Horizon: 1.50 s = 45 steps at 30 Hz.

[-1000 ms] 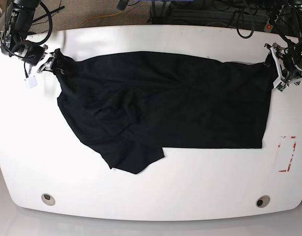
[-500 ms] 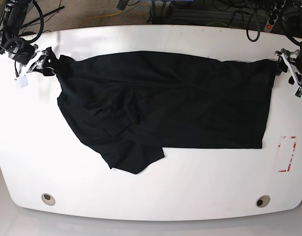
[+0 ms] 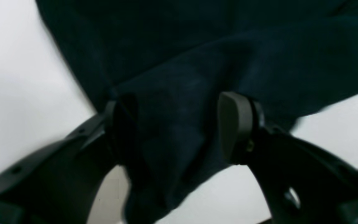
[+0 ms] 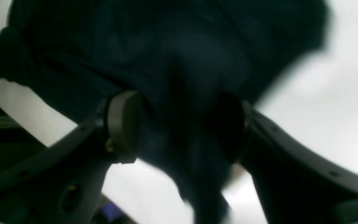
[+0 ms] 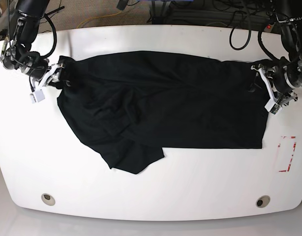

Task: Fold the T-shirt properly
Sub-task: 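Adjust both grippers' hold on the shirt edge, pulling it taut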

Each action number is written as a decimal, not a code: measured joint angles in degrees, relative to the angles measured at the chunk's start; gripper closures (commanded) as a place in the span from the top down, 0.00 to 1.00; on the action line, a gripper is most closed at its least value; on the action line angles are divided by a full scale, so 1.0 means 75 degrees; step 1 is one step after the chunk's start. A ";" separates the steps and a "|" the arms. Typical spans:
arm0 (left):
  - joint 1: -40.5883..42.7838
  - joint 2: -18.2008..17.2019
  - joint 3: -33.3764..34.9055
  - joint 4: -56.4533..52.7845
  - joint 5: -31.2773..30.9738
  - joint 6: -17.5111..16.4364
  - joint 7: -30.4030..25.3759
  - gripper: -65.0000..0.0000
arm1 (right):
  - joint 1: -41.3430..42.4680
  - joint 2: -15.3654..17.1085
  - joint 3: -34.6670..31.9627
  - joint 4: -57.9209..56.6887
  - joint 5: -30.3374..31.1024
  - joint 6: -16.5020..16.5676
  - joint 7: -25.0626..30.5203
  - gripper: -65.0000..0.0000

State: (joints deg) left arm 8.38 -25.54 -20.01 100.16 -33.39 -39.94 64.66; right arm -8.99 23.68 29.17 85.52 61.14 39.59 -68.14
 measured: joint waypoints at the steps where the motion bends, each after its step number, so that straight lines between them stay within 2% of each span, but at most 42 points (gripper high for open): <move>1: 0.0003 0.0003 0.0140 0.0003 0.0335 0.0000 0.0000 0.57 | 0.0055 -0.0064 -0.0041 0.0000 -0.0076 0.0009 0.0012 0.58; 3: 0.0052 0.0044 0.0396 -0.0017 0.0965 0.0000 0.0035 0.57 | 0.0128 -0.0219 -0.0058 0.0015 -0.0294 0.0012 0.0026 0.55; 5: 0.0073 0.0050 0.0801 -0.0140 0.1877 -0.0003 0.0006 0.57 | 0.0163 -0.0347 -0.0044 0.0003 -0.0807 -0.0012 0.0003 0.45; 7: 0.0079 0.0061 0.1043 -0.0300 0.2378 -0.0003 -0.0044 0.57 | 0.0160 -0.0393 -0.0015 -0.0009 -0.1075 -0.0012 -0.0017 0.30; 8: 0.0146 0.0058 0.1186 -0.0420 0.2731 -0.0006 -0.0114 0.57 | 0.0166 -0.0431 -0.0017 -0.0009 -0.1139 -0.0017 -0.0015 0.25; 11: 0.0475 -0.0009 0.1247 -0.0650 0.3104 -0.0003 -0.0705 0.57 | 0.0140 -0.0469 -0.0041 -0.0009 -0.1061 0.0006 0.0003 0.12; 13: 0.0781 -0.0219 0.1236 -0.0734 0.3066 0.0029 -0.1384 0.57 | 0.0017 -0.0443 -0.0041 0.0000 -0.1049 0.0006 0.0023 0.12; 15: 0.0903 -0.0425 0.1239 -0.0848 0.2955 0.0023 -0.1760 0.57 | -0.0102 -0.0379 -0.0038 0.0012 -0.1075 0.0009 -0.0006 0.12; 25: 0.0982 -0.0734 0.1241 -0.0941 0.2908 0.0000 -0.1859 0.57 | -0.0245 0.0574 -0.0050 -0.0003 -0.1096 0.0015 -0.0006 0.12; 29: 0.1026 -0.0758 0.1134 -0.0871 0.2908 -0.0012 -0.1827 0.57 | -0.0210 0.0682 -0.0055 -0.0003 -0.1052 0.0015 0.0003 0.12; 32: 0.1122 -0.0697 0.0425 -0.0487 0.3013 -0.0085 -0.1478 0.57 | -0.0210 0.0697 -0.0052 0.0000 -0.1040 0.0012 -0.0006 0.18; 36: 0.1014 -0.0586 -0.0536 0.0335 0.2827 -0.0029 -0.0845 0.58 | -0.0216 0.0699 -0.0050 0.0041 -0.0656 0.0012 -0.0009 0.43; 38: 0.0976 -0.0446 -0.0965 0.0717 0.2270 -0.0023 -0.0717 0.58 | -0.0230 0.0699 -0.0047 0.0041 -0.0262 0.0012 0.0000 0.56; 40: 0.0970 -0.0446 -0.1174 0.0933 0.1853 -0.0026 -0.0606 0.58 | -0.0239 0.0699 -0.0047 0.0041 0.0038 0.0009 -0.0006 0.64; 45: 0.0828 -0.0466 -0.1690 0.0997 0.0842 -0.0026 -0.0405 0.58 | -0.0236 0.0650 -0.0038 0.0044 0.0697 0.0009 -0.0006 0.65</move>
State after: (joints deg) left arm 14.59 -29.04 -32.69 107.63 -27.07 -40.14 61.63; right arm -10.76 28.56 28.88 85.84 66.37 39.66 -68.18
